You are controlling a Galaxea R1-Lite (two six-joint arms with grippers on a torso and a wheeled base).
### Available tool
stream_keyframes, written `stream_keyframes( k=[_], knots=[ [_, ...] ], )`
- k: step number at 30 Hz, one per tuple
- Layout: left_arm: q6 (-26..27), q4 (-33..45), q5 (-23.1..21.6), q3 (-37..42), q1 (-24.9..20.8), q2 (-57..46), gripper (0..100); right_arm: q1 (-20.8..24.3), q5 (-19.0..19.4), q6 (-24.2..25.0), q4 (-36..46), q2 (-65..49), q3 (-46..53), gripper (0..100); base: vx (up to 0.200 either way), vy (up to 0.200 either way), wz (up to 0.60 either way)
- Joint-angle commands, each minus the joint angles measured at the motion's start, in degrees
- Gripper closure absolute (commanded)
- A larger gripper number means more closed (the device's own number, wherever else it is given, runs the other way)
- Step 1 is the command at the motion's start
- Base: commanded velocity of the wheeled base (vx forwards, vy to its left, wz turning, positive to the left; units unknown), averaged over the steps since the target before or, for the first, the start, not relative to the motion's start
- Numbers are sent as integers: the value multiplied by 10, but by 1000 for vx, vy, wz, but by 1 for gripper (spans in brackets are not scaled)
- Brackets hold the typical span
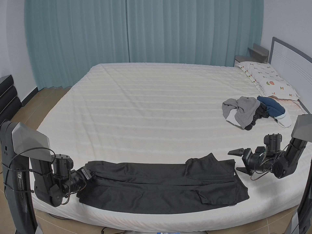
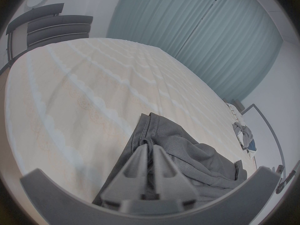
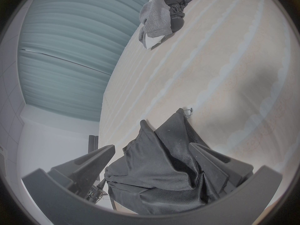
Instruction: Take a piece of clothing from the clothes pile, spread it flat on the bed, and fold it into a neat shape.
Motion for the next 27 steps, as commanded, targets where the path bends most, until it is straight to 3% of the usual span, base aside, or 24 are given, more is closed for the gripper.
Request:
stream_keyframes(
  k=[1, 6, 27],
  knots=[
    [-1, 0, 1, 3, 0, 2, 100, 0, 0, 0, -1, -1, 5, 0, 0, 0, 0],
    [15, 1, 31, 9, 1, -10, 100, 1, 0, -4, -1, -4, 9, 0, 0, 0, 0],
    [111, 3, 34, 72, 28, -47, 100, 18, -8, 0, -32, -33, 46, 0, 0, 0, 0]
  ],
)
